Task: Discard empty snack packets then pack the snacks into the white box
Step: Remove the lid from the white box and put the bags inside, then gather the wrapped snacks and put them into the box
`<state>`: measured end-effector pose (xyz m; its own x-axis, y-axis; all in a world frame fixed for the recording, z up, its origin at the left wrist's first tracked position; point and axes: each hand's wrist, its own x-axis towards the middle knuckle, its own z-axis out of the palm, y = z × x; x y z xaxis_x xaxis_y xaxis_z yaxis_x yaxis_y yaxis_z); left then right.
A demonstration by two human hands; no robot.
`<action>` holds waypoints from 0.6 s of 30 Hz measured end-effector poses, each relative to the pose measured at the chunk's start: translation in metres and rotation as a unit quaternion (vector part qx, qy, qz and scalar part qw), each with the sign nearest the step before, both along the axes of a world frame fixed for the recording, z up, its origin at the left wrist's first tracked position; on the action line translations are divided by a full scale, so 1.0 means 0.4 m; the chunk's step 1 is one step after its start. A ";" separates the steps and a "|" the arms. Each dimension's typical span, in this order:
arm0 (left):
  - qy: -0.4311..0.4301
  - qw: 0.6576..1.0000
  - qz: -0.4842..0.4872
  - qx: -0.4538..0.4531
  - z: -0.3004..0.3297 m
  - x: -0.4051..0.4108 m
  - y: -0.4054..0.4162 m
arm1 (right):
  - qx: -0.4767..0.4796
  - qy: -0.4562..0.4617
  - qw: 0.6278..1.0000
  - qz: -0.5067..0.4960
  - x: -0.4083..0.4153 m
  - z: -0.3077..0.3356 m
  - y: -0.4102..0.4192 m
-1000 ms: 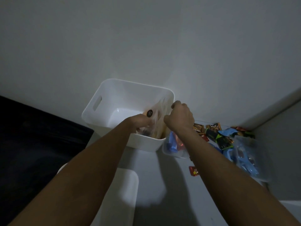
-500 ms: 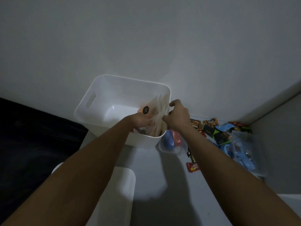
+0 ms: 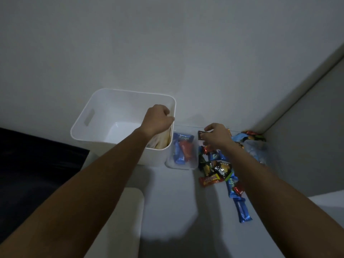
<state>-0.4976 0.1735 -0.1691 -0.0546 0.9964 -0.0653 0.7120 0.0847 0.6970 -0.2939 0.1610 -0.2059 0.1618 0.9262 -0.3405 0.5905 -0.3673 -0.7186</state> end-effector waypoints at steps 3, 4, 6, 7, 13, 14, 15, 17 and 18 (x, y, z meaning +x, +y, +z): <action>-0.006 0.999 -0.015 0.046 0.016 0.083 -0.020 | -0.017 -0.026 0.999 -0.021 0.082 -0.016 -0.024; -0.011 0.998 -0.024 0.051 0.017 0.113 -0.025 | -0.021 -0.046 0.998 -0.030 0.114 -0.021 -0.032; -0.018 0.997 -0.051 0.053 0.010 0.178 -0.037 | -0.022 -0.091 0.995 -0.042 0.182 -0.034 -0.048; -0.022 0.996 -0.068 0.048 0.003 0.214 -0.046 | -0.024 -0.110 0.993 -0.047 0.218 -0.041 -0.058; -0.031 0.980 -0.183 -0.073 -0.099 0.431 -0.090 | -0.086 -0.155 0.978 -0.112 0.407 -0.111 -0.129; -0.031 0.976 -0.197 -0.092 -0.119 0.460 -0.098 | -0.094 -0.162 0.975 -0.116 0.424 -0.119 -0.140; -0.033 0.972 -0.206 -0.111 -0.138 0.488 -0.107 | -0.103 -0.169 0.972 -0.123 0.440 -0.129 -0.149; -0.042 0.965 -0.210 -0.149 -0.180 0.538 -0.117 | -0.119 -0.168 0.969 -0.138 0.464 -0.145 -0.165; -0.047 0.963 -0.207 -0.167 -0.196 0.559 -0.118 | -0.128 -0.158 0.969 -0.144 0.472 -0.155 -0.172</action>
<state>-0.2740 0.1262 -0.2475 0.3641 0.8542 -0.3711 0.6687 0.0376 0.7426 -0.1050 0.0922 -0.2678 0.5348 0.7189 -0.4439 0.6118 -0.6919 -0.3834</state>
